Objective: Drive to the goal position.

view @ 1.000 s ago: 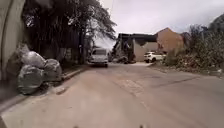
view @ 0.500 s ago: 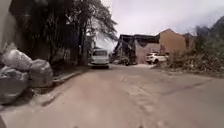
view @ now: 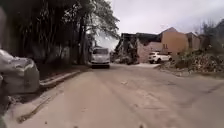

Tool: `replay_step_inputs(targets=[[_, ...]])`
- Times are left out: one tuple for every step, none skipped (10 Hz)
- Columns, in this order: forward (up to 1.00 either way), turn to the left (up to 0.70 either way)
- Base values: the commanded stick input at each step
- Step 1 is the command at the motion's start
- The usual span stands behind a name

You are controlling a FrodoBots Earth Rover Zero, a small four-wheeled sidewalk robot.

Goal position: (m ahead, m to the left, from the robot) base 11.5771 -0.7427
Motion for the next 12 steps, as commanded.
replay_step_inputs(targets=[[1.0,0.0],[1.0,0.0],[1.0,0.0],[1.0,0.0],[1.0,0.0],[1.0,0.0],[1.0,0.0],[1.0,0.0],[1.0,0.0],[1.0,0.0],[1.0,0.0],[1.0,0.0]])
